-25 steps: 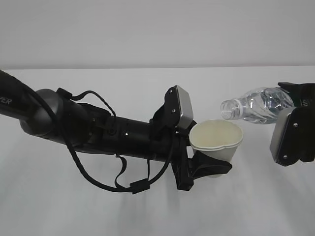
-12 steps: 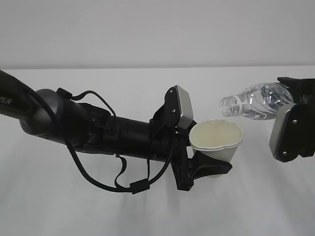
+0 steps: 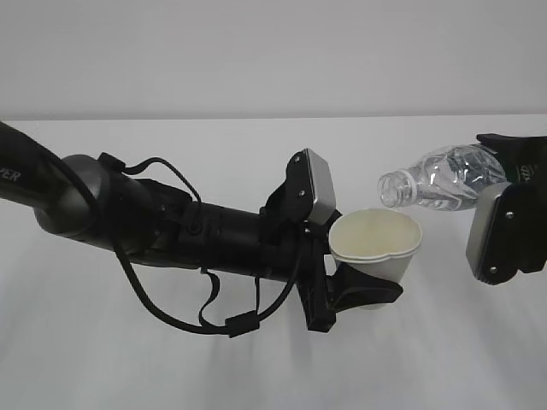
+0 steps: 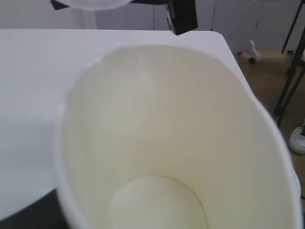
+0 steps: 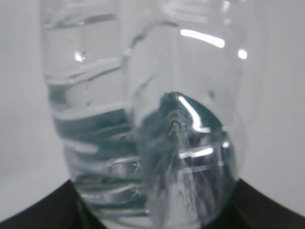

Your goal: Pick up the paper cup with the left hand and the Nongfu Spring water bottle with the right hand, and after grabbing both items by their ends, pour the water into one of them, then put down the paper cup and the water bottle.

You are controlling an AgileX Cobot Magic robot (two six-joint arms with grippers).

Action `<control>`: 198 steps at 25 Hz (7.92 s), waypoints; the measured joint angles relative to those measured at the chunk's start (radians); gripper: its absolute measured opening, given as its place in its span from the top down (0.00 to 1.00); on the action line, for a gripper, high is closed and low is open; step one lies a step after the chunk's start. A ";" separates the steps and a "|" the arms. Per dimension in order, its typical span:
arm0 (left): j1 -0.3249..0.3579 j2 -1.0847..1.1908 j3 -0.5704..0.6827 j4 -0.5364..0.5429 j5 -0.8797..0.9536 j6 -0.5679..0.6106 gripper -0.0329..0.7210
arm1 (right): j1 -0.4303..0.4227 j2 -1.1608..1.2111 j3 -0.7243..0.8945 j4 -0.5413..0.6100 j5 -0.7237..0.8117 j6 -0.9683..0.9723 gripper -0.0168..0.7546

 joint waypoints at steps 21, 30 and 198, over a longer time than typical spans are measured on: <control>0.000 0.000 0.000 0.015 0.000 0.000 0.38 | 0.000 0.000 -0.002 -0.018 0.004 -0.002 0.46; 0.000 0.000 0.000 0.016 0.000 0.000 0.38 | 0.000 0.000 -0.002 -0.019 0.021 -0.028 0.46; -0.025 0.000 0.000 -0.016 0.045 0.000 0.39 | 0.000 0.000 -0.002 -0.032 0.046 -0.096 0.46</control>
